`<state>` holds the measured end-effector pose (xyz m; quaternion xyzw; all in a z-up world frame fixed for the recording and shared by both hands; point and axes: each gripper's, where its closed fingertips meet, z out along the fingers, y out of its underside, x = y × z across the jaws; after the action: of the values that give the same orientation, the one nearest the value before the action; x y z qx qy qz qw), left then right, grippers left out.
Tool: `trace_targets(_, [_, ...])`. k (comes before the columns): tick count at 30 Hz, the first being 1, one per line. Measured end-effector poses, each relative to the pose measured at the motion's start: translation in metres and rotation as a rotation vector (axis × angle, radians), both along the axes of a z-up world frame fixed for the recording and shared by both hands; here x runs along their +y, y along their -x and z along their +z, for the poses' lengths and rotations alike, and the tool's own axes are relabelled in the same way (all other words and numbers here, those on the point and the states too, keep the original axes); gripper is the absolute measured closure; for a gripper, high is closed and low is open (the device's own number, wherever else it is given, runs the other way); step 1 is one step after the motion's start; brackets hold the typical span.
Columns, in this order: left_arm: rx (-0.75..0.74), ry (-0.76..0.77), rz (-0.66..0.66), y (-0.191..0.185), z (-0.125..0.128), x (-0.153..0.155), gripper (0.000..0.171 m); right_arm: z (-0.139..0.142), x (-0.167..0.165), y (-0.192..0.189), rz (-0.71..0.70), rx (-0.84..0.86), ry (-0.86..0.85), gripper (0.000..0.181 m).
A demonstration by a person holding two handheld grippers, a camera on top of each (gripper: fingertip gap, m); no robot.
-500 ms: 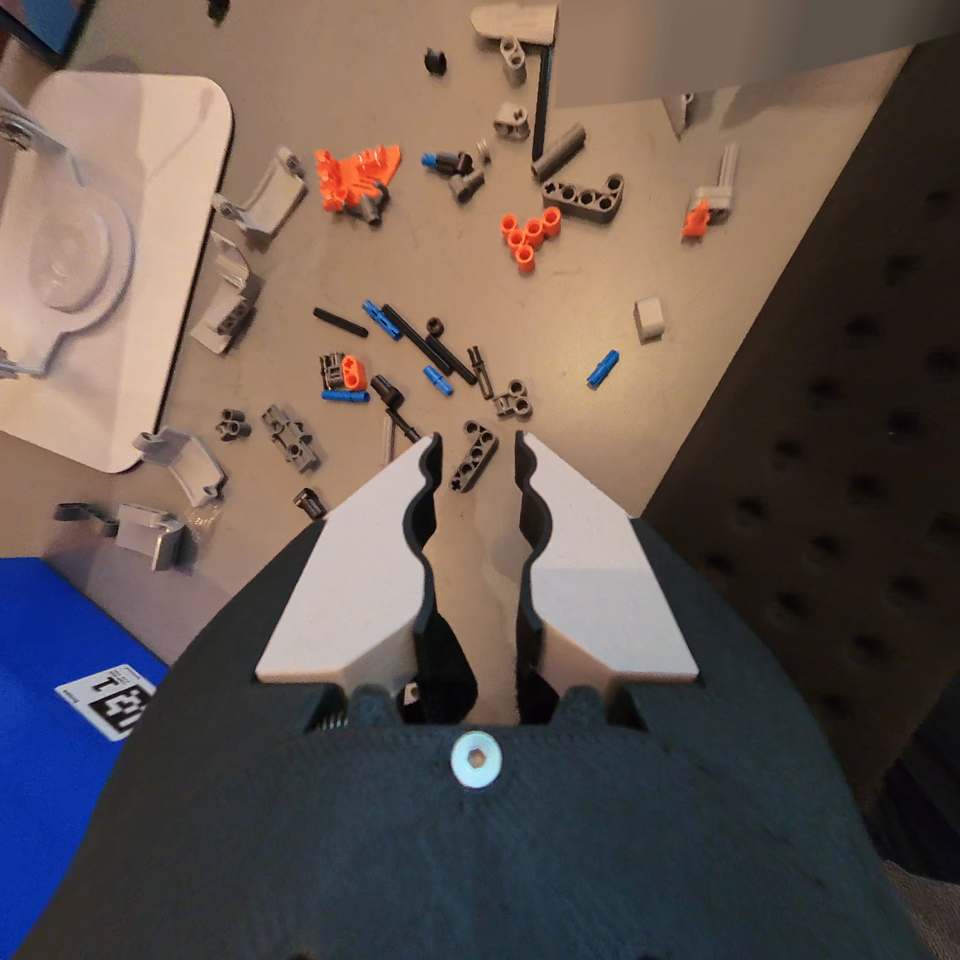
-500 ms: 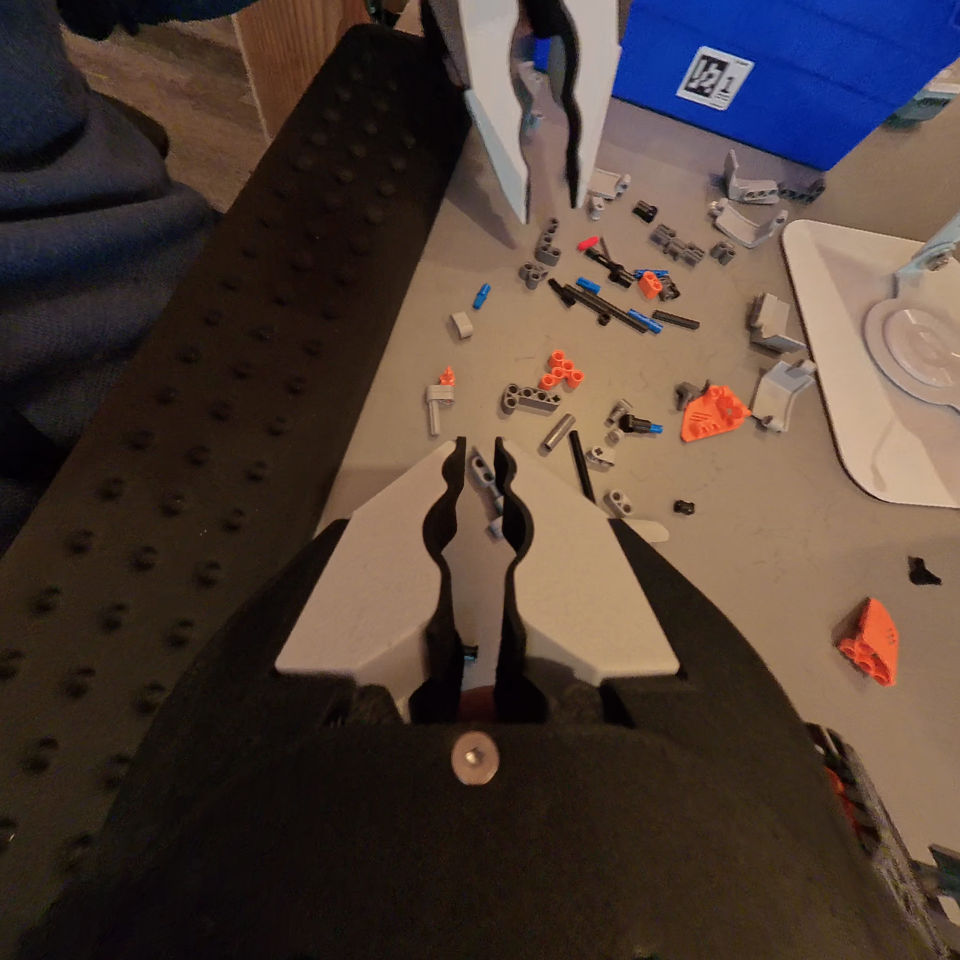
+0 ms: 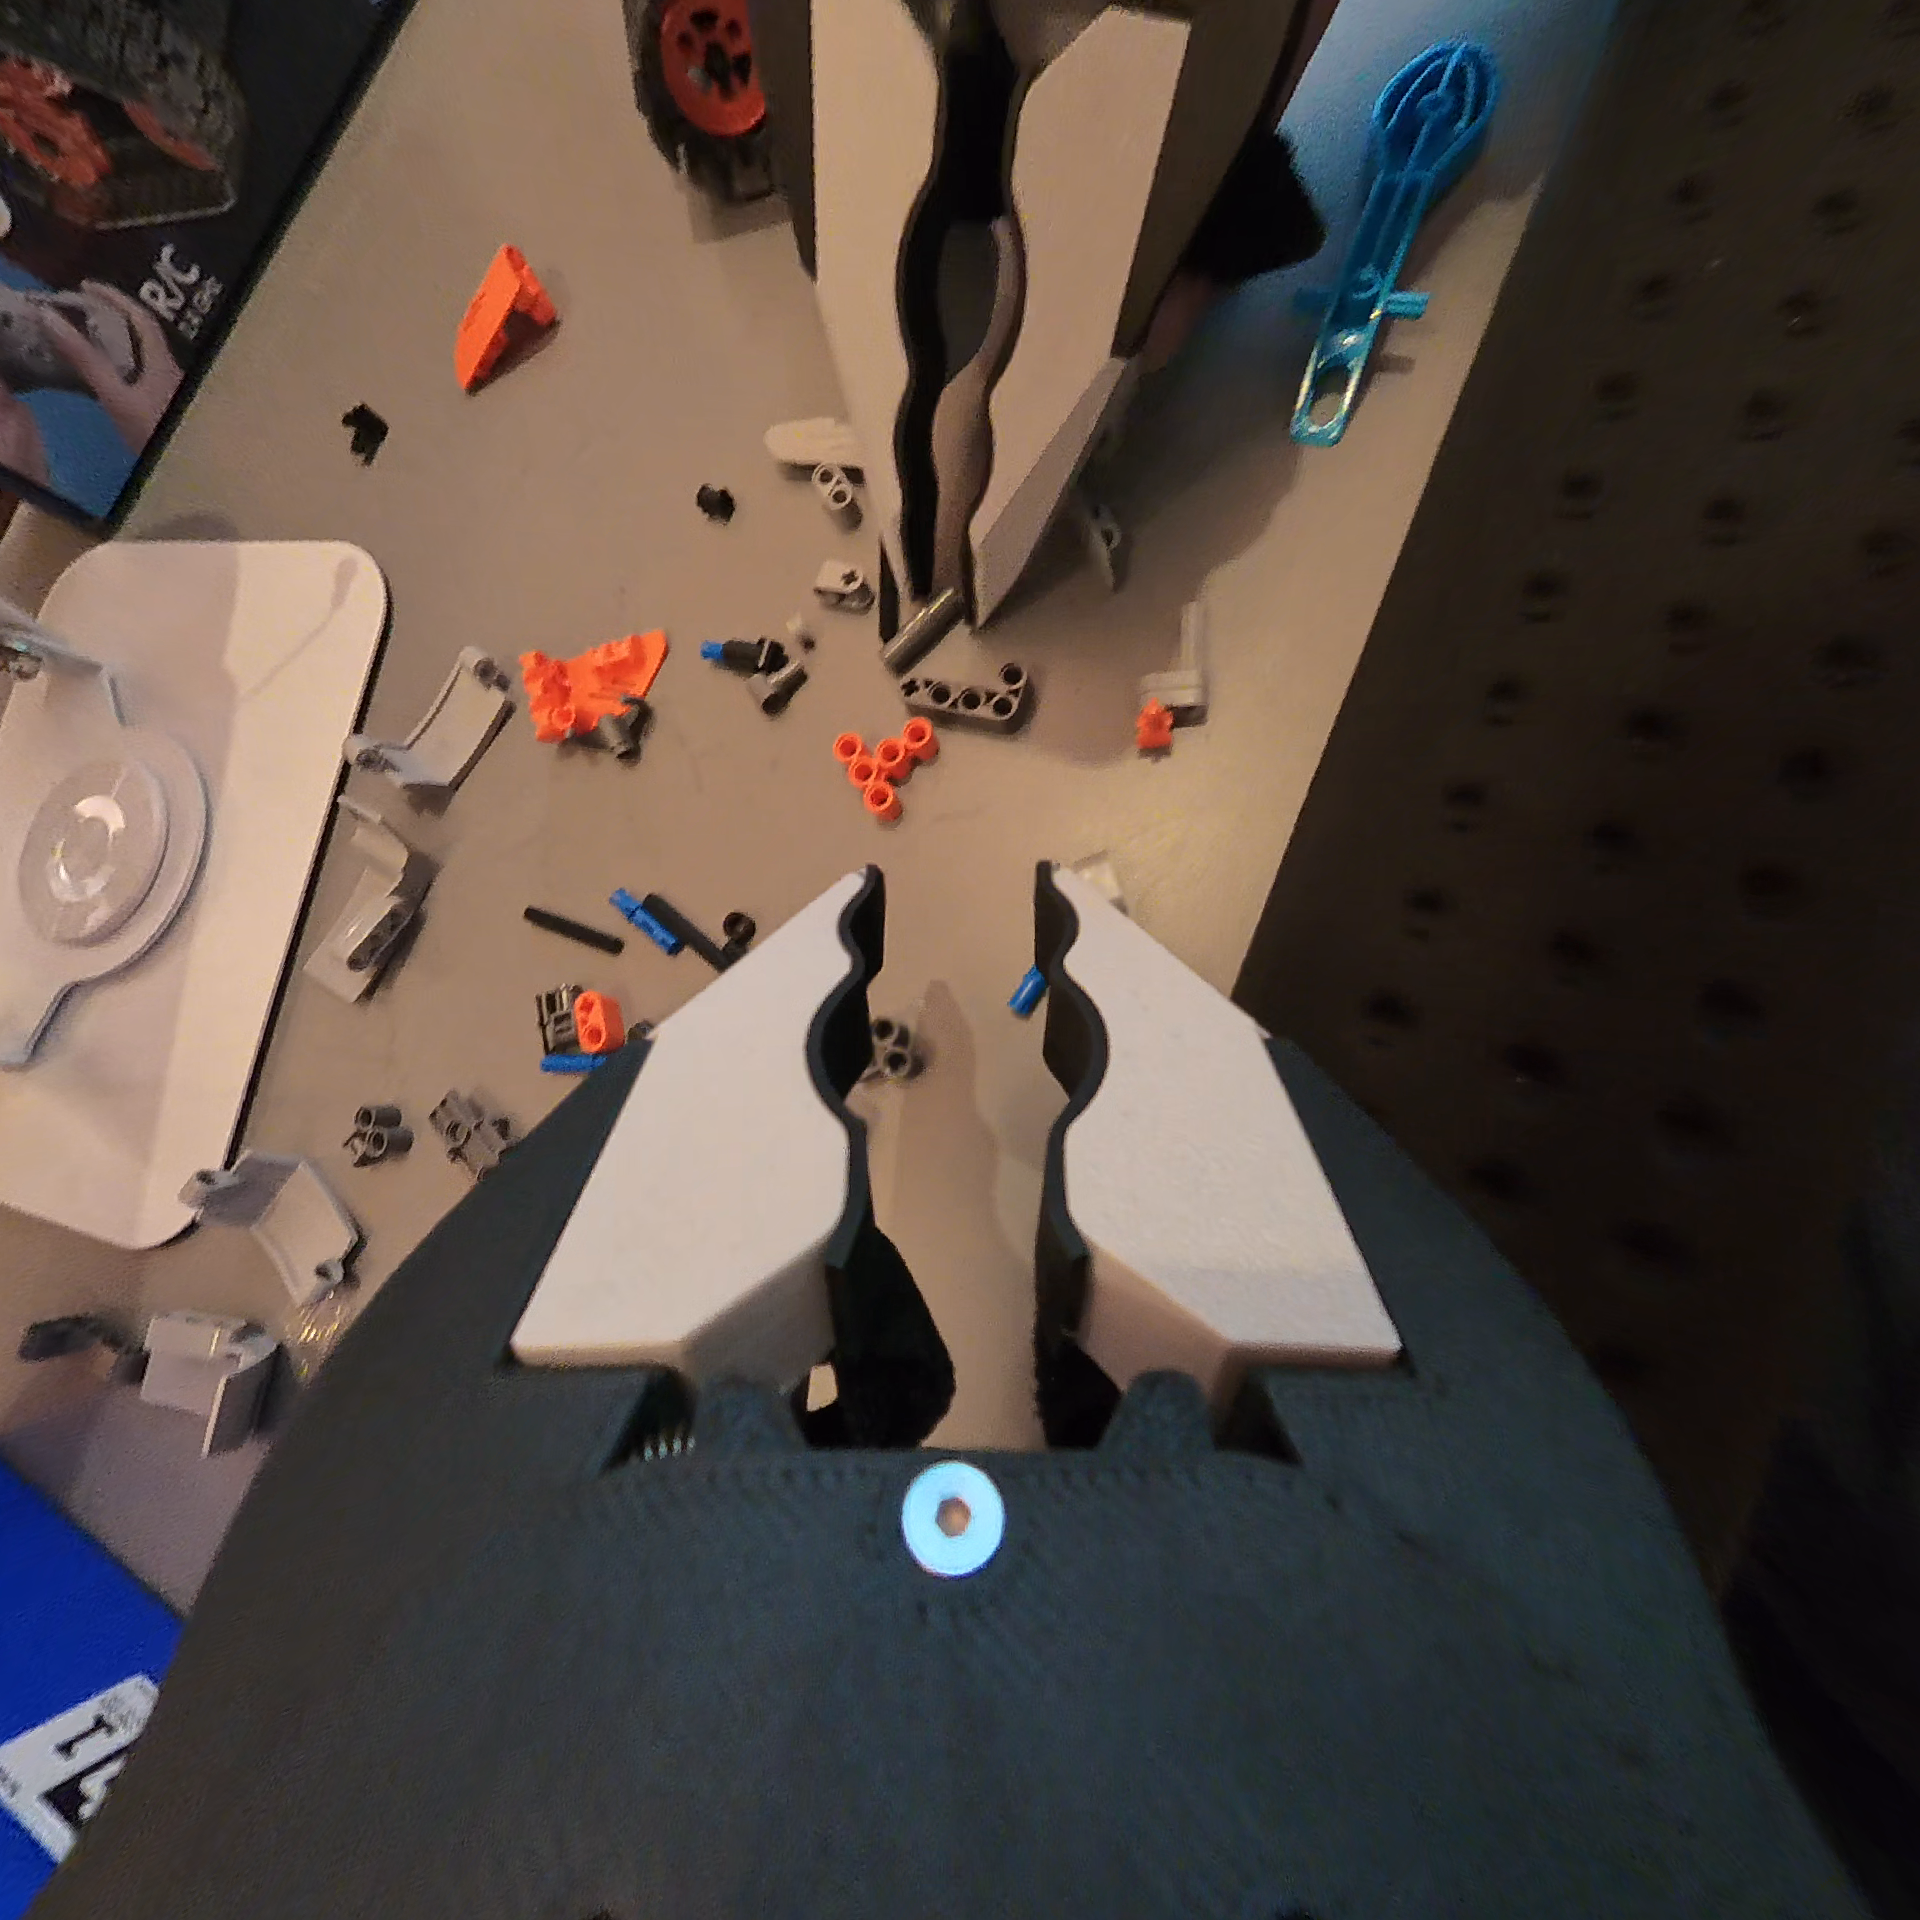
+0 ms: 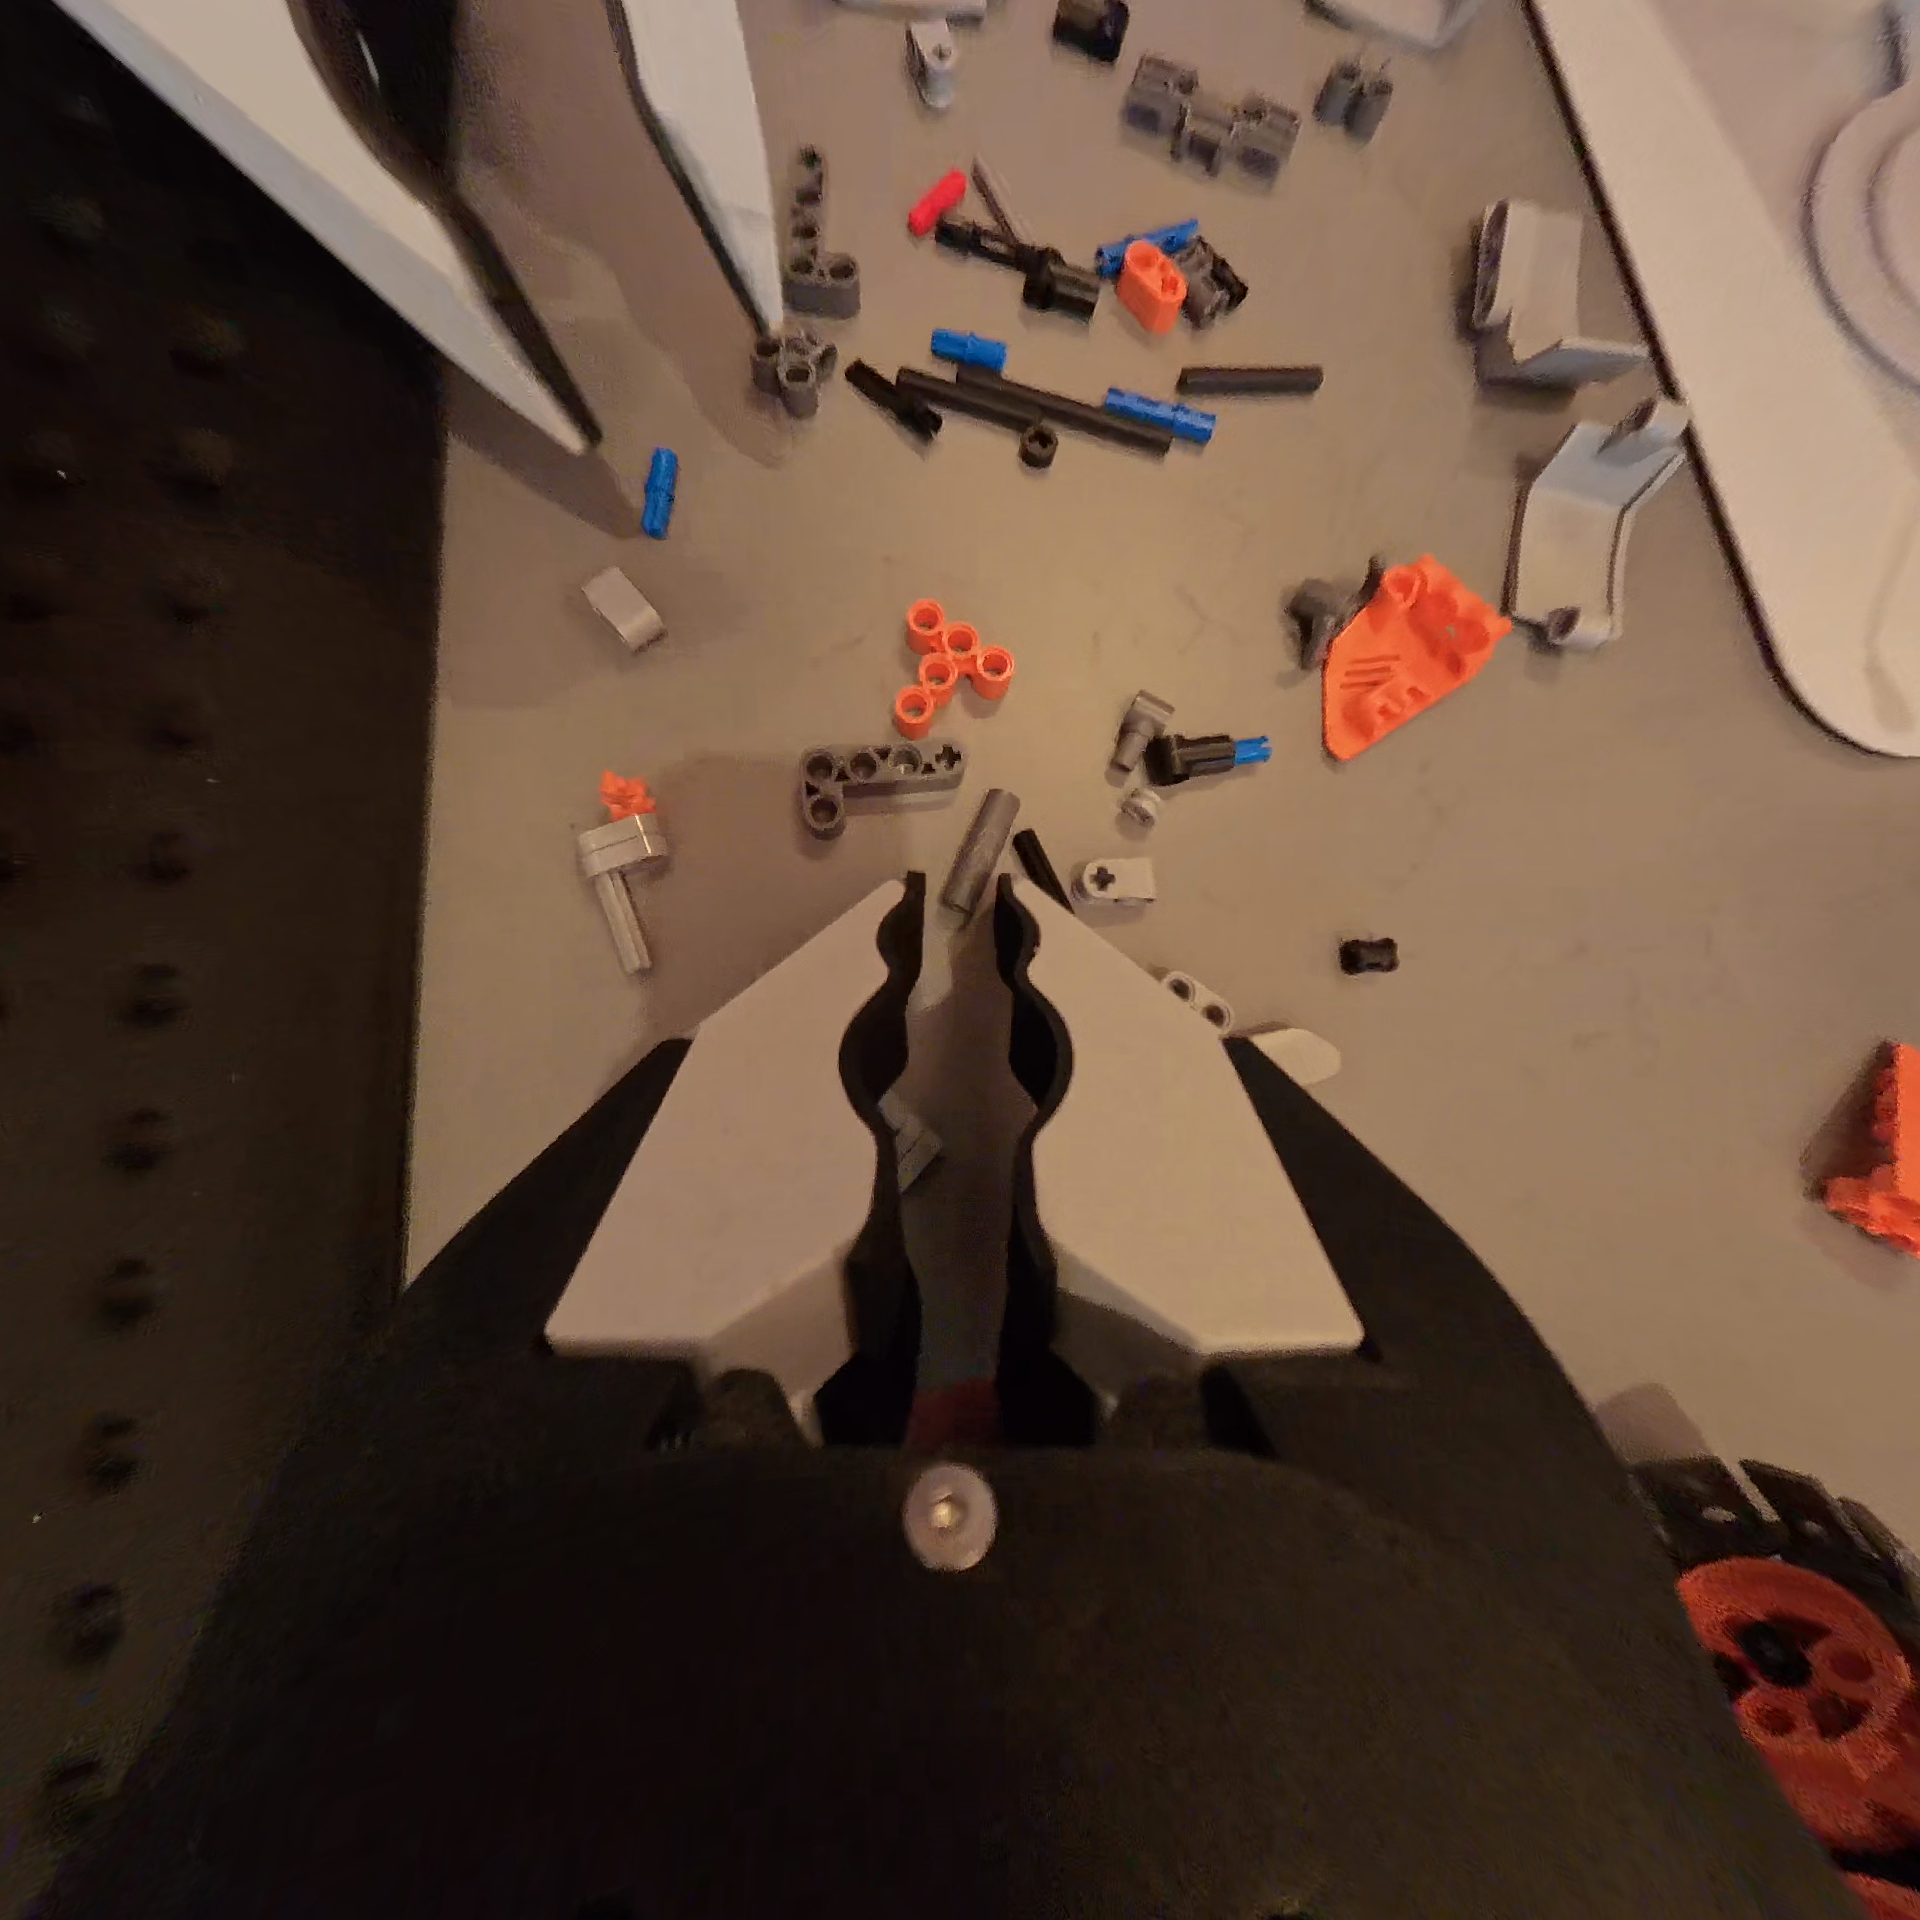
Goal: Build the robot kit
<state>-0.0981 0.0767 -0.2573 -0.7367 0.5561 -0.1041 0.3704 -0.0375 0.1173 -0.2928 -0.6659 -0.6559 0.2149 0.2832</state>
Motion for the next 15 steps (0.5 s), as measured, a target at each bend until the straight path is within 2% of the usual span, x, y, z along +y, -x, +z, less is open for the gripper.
trace_targets(2, [-0.02,0.004,-0.019,-0.007,0.002,-0.002,0.145,0.0,-0.001,0.002,0.006,0.002,0.001,0.176])
trace_targets(8, [-0.057,0.002,-0.051,-0.02,0.008,-0.005,0.143,0.003,0.001,-0.001,0.021,0.006,-0.029,0.177])
trace_targets(15, [-0.047,0.025,-0.096,-0.04,-0.001,-0.013,0.138,0.025,0.002,-0.014,0.032,0.076,-0.045,0.177])
